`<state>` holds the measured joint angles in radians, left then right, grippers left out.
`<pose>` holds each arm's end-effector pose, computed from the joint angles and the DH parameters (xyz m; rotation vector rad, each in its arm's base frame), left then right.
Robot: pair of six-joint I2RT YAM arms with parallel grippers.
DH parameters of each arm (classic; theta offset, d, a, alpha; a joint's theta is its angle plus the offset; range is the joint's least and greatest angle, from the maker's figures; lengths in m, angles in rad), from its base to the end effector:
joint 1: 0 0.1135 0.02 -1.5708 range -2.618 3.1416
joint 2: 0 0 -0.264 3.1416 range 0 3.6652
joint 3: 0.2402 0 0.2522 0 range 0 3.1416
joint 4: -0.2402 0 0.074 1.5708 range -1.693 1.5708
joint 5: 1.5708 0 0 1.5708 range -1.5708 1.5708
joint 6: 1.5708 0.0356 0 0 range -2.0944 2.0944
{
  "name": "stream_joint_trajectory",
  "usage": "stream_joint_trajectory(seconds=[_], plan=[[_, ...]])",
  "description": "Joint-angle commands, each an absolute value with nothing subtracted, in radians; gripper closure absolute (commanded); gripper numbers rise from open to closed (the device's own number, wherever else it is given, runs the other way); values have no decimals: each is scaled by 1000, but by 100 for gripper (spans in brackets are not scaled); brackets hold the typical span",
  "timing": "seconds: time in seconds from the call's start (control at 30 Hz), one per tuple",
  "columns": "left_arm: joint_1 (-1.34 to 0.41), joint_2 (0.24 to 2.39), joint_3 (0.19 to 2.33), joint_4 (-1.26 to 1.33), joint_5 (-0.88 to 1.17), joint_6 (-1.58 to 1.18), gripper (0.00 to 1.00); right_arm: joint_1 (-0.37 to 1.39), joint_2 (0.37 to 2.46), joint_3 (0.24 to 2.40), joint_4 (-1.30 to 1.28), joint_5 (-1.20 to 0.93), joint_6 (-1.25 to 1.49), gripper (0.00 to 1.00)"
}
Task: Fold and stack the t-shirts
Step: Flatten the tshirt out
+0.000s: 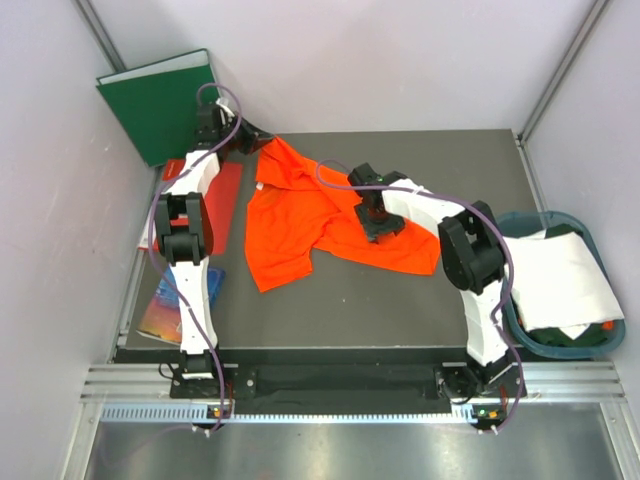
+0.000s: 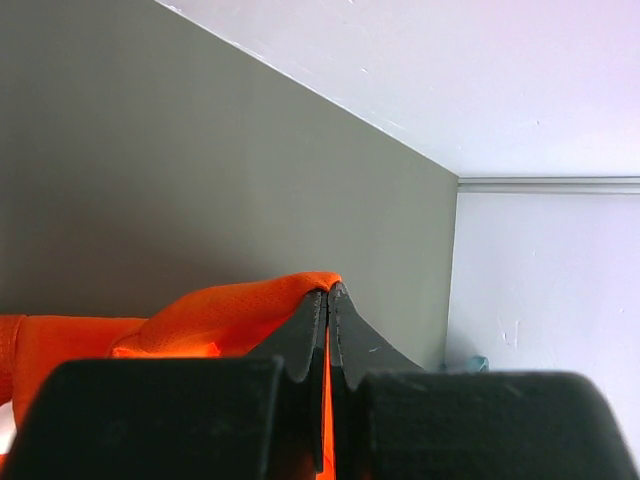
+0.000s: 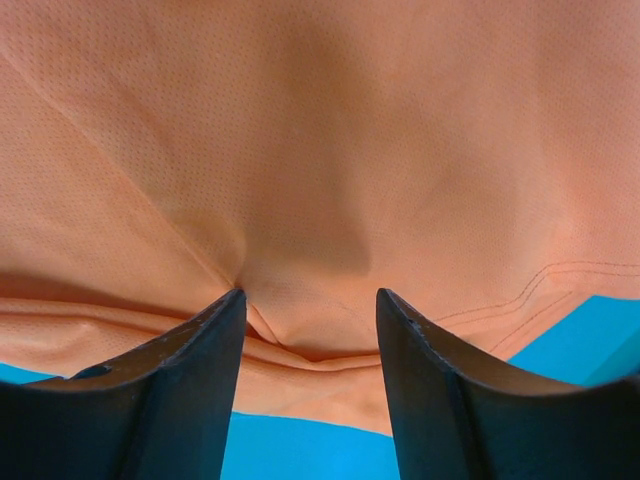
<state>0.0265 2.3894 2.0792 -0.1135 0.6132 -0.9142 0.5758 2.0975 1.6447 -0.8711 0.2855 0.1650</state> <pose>0.5587 -0.0057 0.2338 -0.5597 2.0332 -1.1638 0.3625 0.2234 0.1836 -0.5220 2.7505 -0.2493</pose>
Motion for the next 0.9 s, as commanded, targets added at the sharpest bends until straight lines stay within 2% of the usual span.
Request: stream_joint_trajectory(seconds=[0.0,0.07,0.1,0.2,0.57,0.87], plan=[[35,2375,2079,-83,627,-897,100,595,2131,1640,-850,261,146,51],[34,2372,2079,-84,630,-896,100,595,2160,1644,-861,249,135,62],[34,2373,2077,-86,632,-894,100,597,2164,1640,-861,245,135,81],[35,2368,2077,-89,635,-893,100,595,2160,1617,-839,238,129,99],[43,2347,2069,-113,650,-865,100,583,2024,1583,-787,362,149,100],[46,2241,1996,-138,652,-808,100,580,1879,1669,-756,535,121,100]])
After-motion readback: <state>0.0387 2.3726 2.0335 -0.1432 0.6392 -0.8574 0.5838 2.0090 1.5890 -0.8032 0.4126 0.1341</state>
